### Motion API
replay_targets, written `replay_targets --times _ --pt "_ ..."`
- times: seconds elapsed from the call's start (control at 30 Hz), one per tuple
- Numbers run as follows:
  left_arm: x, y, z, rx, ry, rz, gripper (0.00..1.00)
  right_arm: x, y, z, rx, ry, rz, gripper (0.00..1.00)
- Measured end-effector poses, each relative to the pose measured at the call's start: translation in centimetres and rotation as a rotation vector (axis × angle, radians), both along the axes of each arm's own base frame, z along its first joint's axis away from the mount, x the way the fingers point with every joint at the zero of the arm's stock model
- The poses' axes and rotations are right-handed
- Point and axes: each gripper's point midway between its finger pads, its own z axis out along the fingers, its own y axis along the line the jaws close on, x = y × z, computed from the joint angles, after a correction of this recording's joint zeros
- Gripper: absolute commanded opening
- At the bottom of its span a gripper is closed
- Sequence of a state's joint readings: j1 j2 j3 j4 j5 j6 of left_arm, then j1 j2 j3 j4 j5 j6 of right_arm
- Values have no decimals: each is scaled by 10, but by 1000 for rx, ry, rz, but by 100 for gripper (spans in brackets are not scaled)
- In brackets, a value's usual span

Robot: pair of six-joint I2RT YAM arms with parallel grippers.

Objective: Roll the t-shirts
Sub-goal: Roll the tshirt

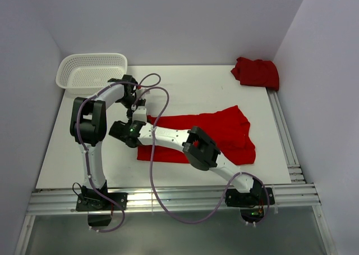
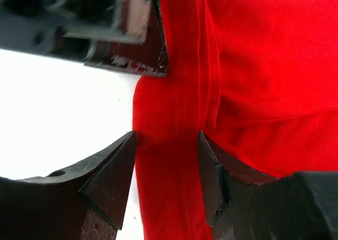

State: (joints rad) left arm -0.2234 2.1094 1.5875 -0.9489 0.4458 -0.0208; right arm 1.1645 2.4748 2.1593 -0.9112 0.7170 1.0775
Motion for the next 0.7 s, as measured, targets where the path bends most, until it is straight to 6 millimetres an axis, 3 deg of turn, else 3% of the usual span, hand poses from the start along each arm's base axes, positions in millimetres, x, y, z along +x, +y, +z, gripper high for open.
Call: replay_targets --times 0.43,0.7 --pt "0 -1 0 0 0 -1 0 -8 8 11 5 -10 29 57" --pt "-1 -2 0 1 2 -6 0 -13 9 0 5 26 39 57"
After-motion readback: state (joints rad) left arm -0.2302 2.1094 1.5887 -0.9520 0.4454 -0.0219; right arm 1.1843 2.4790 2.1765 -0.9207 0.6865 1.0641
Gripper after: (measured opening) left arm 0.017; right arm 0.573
